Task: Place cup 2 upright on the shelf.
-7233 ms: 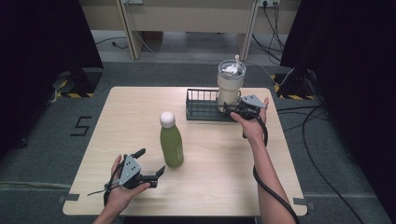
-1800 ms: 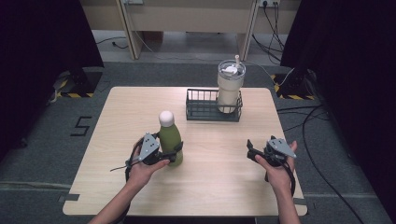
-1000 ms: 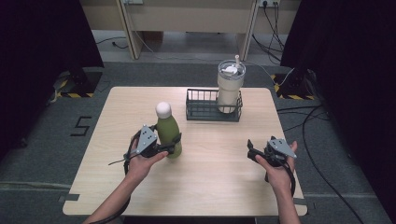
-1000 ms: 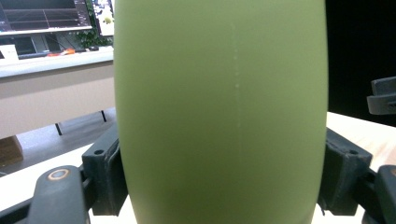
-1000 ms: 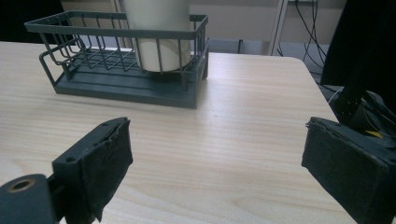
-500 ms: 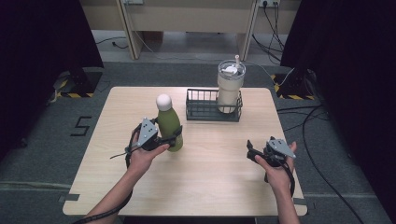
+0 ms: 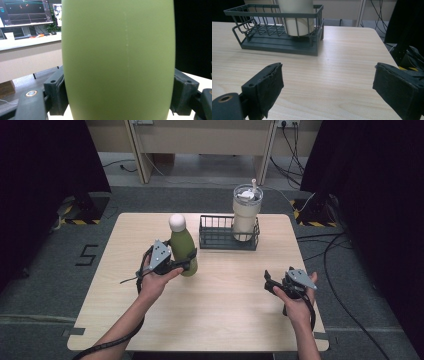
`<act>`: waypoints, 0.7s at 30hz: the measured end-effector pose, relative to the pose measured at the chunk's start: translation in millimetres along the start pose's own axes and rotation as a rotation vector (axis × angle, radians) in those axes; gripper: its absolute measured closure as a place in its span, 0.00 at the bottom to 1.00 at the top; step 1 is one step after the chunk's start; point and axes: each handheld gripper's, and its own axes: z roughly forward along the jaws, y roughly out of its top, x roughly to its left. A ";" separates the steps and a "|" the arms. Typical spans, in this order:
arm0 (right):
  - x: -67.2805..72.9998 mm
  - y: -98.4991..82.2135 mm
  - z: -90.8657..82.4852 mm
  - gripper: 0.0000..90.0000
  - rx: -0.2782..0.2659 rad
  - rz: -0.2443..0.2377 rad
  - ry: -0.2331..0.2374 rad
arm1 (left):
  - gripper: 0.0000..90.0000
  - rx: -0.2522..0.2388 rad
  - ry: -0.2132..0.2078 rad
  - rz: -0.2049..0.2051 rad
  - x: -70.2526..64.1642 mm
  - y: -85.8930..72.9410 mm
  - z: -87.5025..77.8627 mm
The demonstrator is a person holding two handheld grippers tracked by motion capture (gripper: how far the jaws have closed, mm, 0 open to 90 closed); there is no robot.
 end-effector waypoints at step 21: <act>1.4 -0.2 0.5 0.11 0.001 0.000 0.004 | 0.22 -0.017 -0.013 0.013 2.0 15.7 22.8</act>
